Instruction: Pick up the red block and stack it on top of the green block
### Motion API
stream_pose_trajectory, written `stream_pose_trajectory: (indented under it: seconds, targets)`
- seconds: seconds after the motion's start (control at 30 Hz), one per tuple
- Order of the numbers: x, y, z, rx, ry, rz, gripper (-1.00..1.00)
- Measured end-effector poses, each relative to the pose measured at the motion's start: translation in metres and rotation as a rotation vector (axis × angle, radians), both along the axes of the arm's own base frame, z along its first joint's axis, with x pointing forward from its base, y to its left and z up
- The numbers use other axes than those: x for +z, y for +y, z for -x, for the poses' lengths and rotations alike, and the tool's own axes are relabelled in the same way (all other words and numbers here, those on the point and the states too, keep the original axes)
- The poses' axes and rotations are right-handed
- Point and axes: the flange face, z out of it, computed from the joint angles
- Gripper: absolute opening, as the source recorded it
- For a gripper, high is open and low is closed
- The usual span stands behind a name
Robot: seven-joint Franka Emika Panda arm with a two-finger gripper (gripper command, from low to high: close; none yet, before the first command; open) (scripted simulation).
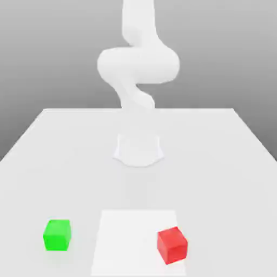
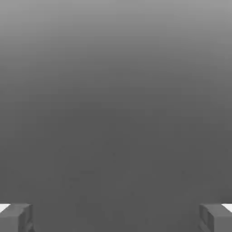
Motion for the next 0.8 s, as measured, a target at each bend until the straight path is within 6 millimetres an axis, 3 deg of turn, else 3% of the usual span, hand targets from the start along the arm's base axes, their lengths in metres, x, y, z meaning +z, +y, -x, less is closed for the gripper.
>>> stream_pose_trajectory:
  seconds: [0.17,0.37,0.57,0.8]
  targets:
    - [-0.094,0.015,-0.056,0.070,0.157,0.029,0.00]
    - [-0.214,0.036,-0.091,0.154,0.339,0.064,0.00]
    - [-0.335,0.055,-0.093,0.242,0.519,0.101,0.00]
    - [-0.463,0.069,-0.065,0.331,0.702,0.139,0.00]
